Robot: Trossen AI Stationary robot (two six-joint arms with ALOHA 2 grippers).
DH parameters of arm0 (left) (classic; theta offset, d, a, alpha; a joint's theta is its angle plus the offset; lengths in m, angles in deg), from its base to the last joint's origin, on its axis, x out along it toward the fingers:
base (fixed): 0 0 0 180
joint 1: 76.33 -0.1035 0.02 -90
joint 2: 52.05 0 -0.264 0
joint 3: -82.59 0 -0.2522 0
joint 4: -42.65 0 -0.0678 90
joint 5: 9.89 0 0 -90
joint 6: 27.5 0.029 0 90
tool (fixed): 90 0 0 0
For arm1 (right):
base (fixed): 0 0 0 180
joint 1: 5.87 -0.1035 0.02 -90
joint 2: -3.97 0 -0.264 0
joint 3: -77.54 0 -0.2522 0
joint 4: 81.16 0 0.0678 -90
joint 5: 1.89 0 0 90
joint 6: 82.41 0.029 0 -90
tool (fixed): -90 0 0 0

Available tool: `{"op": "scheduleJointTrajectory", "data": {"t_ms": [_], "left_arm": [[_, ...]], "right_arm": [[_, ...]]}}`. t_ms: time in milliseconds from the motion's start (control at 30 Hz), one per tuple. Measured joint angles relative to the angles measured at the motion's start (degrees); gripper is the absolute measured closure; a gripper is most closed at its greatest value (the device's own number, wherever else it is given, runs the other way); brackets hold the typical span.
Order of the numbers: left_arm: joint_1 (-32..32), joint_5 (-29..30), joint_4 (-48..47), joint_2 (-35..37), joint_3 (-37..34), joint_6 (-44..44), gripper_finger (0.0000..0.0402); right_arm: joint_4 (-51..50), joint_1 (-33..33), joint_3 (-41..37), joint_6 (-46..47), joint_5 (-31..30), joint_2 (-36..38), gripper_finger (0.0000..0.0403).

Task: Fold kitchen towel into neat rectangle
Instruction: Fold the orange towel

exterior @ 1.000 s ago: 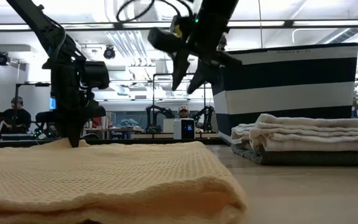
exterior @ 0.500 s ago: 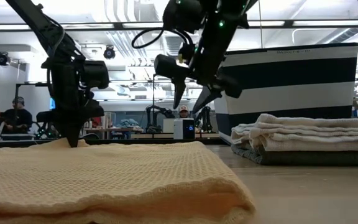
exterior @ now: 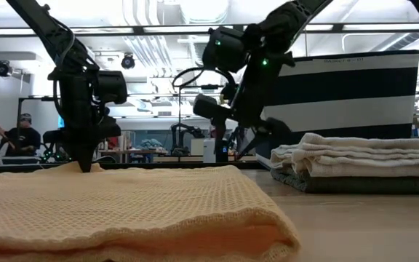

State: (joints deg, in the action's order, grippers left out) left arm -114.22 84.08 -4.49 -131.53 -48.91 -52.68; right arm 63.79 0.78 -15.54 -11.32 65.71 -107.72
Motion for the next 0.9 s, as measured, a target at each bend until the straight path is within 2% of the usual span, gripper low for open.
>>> {"op": "scheduleJointTrajectory", "data": {"t_ms": [300, 533, 900], "left_arm": [[0.0, 0.0, 0.1, 0.0, 0.0, 0.3, 0.0397], [0.1, 0.0, 0.4, 0.0, -0.1, 1.2, 0.0393], [0.1, -0.2, 1.1, 0.0, -0.1, 2.0, 0.0398]], "right_arm": [[2.1, 3.8, -2.7, 0.9, -2.6, -0.8, 0.0193], [5.5, 4.8, -3.3, -0.7, 1.3, -2.1, 0.0203], [6.2, 5.0, -3.6, 2.6, 1.1, -4.1, 0.024]]}}
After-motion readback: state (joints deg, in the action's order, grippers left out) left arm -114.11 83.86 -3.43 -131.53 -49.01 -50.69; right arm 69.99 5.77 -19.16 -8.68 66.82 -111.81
